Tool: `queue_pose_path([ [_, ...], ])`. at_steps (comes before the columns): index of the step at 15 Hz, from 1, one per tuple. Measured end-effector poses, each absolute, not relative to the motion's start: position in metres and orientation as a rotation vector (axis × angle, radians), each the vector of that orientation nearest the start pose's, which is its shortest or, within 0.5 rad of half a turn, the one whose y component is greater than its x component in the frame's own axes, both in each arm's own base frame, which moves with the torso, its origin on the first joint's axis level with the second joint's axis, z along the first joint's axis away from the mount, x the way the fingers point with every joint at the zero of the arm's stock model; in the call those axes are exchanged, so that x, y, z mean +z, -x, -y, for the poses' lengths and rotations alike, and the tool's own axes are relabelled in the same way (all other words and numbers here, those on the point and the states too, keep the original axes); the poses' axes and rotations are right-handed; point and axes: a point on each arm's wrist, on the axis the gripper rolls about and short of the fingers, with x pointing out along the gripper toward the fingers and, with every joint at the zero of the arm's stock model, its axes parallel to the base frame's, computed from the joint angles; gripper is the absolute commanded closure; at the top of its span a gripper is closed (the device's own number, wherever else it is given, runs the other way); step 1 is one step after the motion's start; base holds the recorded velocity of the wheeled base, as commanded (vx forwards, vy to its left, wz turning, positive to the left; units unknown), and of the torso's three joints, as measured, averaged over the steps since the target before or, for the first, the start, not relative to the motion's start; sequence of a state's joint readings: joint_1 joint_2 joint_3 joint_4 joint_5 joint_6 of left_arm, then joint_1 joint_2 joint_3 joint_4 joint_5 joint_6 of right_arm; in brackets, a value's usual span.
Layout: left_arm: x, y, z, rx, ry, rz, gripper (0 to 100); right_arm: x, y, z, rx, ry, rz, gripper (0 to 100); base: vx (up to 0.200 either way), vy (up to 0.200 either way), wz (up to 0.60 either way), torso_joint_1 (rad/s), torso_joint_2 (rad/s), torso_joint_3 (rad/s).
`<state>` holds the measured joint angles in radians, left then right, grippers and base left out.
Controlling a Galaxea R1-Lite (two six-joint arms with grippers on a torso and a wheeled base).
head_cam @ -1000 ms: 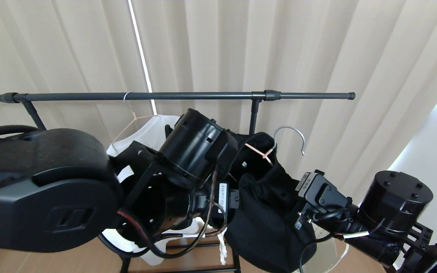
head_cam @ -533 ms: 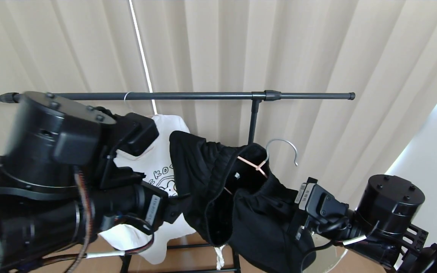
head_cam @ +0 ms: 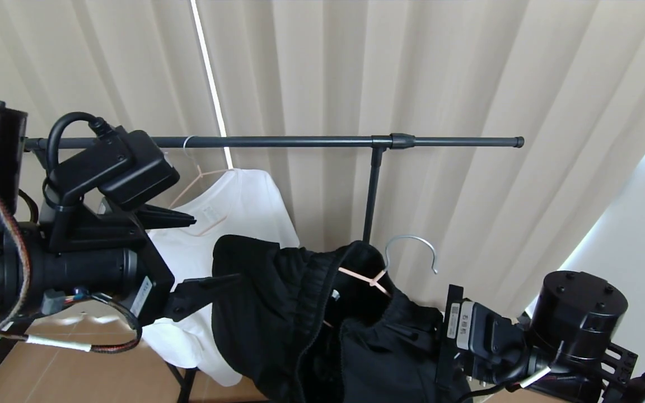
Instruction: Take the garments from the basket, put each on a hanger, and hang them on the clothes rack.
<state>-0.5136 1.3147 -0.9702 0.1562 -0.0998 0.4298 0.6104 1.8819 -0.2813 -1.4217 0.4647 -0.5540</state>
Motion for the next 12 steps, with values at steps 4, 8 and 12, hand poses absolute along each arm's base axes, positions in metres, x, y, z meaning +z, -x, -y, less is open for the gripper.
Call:
queue_pose_path([
  [4, 0.259, -0.201, 0.085, -0.801, -0.596, -0.301, 0, 0.086, -0.209, -0.162, 1.221, 0.496, 0.035, 100, 0.000, 0.000, 0.00, 0.000, 0.00, 0.000],
  [8, 0.265, -0.201, 0.077, -0.883, -0.682, -0.340, 0, 0.097, -0.223, -0.170, 1.283, 0.525, -0.006, 100, 0.000, 0.000, 0.00, 0.000, 0.00, 0.000],
  [12, 0.264, -0.211, 0.080, -0.951, -0.864, -0.284, 0, 0.109, -0.232, -0.173, 1.308, 0.525, 0.050, 100, 0.000, 0.000, 0.00, 0.000, 0.00, 0.000],
])
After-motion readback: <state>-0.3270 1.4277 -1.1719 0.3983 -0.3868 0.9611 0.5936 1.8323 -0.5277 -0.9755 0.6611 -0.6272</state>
